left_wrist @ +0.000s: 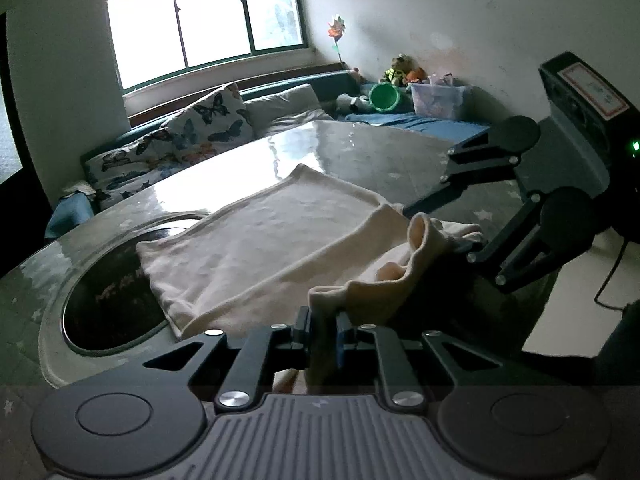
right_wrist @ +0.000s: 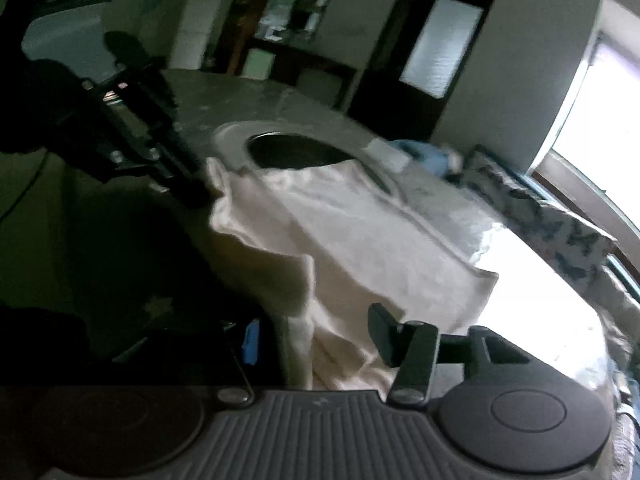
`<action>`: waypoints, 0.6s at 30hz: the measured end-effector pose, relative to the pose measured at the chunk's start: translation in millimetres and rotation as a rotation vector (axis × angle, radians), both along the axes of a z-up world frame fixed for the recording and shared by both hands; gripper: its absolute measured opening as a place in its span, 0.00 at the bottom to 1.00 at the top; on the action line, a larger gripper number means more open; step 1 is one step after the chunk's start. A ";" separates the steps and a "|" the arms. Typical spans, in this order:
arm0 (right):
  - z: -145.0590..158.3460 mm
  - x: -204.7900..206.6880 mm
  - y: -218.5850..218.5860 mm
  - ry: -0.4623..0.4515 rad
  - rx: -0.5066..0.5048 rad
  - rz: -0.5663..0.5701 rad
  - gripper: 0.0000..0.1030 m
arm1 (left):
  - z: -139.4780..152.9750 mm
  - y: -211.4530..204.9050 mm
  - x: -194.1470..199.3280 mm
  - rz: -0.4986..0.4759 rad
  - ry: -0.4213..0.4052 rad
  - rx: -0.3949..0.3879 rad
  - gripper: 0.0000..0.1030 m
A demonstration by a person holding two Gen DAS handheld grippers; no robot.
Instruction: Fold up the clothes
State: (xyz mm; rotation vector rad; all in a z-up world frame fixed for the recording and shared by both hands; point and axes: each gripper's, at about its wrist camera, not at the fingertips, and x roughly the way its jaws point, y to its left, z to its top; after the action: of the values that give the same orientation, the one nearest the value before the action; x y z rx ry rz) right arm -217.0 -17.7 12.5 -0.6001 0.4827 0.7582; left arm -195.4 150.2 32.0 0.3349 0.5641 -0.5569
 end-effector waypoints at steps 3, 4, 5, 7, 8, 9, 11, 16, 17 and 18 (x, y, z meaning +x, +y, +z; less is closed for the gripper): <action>-1.1 3.8 -0.4 0.067 0.010 0.002 0.25 | -3.0 3.3 -5.2 0.004 -0.002 0.010 0.28; 0.7 7.5 -2.9 0.102 0.039 -0.012 0.24 | -4.1 4.5 -8.3 0.003 -0.006 0.016 0.29; 2.7 11.9 -5.6 0.127 0.068 -0.028 0.20 | -5.4 5.0 -11.4 0.000 -0.009 0.027 0.30; 6.9 19.5 -10.8 0.166 0.119 -0.054 0.18 | -9.2 4.4 -16.9 -0.007 -0.023 0.062 0.35; 8.6 22.5 -12.6 0.180 0.138 -0.062 0.16 | -11.1 4.0 -19.2 -0.011 -0.029 0.078 0.38; 10.2 24.9 -13.7 0.190 0.151 -0.069 0.16 | -12.8 4.1 -20.4 -0.014 -0.028 0.087 0.44; 12.9 26.2 -14.9 0.196 0.165 -0.075 0.15 | -15.1 4.4 -21.9 -0.013 -0.035 0.097 0.46; 16.4 27.0 -15.6 0.194 0.176 -0.086 0.15 | -21.8 4.6 -17.0 0.002 -0.061 0.142 0.46; 16.7 27.0 -16.1 0.195 0.179 -0.090 0.15 | -24.1 4.6 -15.4 0.004 -0.066 0.154 0.46; 17.7 26.2 -17.1 0.195 0.184 -0.096 0.14 | -26.4 4.5 -14.0 0.005 -0.069 0.166 0.46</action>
State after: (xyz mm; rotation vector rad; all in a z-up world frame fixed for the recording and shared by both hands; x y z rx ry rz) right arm -190.8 -34.9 30.2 -0.3309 0.6092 0.7634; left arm -209.3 154.7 5.5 0.5084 0.5455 -0.4931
